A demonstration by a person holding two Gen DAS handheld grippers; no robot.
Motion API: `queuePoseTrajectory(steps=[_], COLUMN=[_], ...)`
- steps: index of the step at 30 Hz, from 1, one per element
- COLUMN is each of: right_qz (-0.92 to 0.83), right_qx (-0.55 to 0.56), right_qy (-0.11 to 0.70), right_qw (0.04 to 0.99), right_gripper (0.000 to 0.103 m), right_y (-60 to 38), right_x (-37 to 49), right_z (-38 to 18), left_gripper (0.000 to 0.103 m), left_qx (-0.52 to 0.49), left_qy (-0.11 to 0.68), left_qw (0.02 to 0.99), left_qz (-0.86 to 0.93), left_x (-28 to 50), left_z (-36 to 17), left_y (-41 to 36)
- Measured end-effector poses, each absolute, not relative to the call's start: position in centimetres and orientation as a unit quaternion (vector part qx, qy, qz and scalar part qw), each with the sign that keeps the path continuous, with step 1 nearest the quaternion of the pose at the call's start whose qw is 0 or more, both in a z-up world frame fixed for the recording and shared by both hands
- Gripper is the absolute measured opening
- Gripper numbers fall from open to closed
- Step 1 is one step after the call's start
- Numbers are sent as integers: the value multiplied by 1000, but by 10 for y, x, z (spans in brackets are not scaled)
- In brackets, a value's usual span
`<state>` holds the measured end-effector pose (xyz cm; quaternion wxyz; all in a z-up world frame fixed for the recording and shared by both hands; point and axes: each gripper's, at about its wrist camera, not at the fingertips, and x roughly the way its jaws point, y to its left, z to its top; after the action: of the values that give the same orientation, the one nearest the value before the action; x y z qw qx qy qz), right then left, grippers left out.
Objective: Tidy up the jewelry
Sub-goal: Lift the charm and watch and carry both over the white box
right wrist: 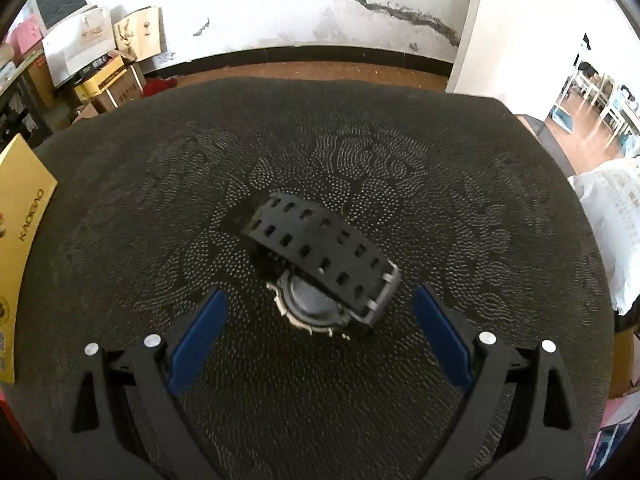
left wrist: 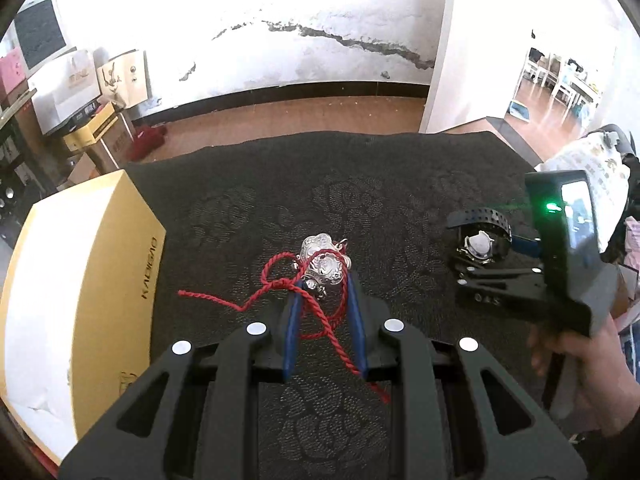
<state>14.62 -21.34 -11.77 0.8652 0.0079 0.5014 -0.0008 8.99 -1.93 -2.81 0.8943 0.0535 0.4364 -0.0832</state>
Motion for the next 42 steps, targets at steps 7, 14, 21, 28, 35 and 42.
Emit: queuePoseTrajectory(steps=[7, 14, 21, 28, 35, 42], right_qz=[-7, -14, -19, 14, 93, 171], right_qx=[12, 8, 8, 2, -21, -37], right_qy=[501, 498, 500, 475, 432, 397], right_qw=[865, 867, 866, 880, 897, 901], right_gripper=[92, 65, 65, 65, 65, 65], right_y=[-212, -206, -201, -172, -97, -13], right_x=[157, 155, 153, 144, 125, 106], right_z=[-127, -122, -114, -72, -11, 32], left_gripper=[22, 22, 22, 22, 22, 22], left_qx=[52, 49, 51, 47, 22, -7], left_qy=[436, 434, 429, 420, 407, 410], left_qw=[894, 896, 899, 905, 913, 911], left_qz=[-89, -81, -73, -52, -14, 32], left_x=[85, 83, 81, 82, 81, 73], left_z=[-23, -20, -15, -2, 17, 20], left_y=[-8, 6, 10, 33, 79, 140])
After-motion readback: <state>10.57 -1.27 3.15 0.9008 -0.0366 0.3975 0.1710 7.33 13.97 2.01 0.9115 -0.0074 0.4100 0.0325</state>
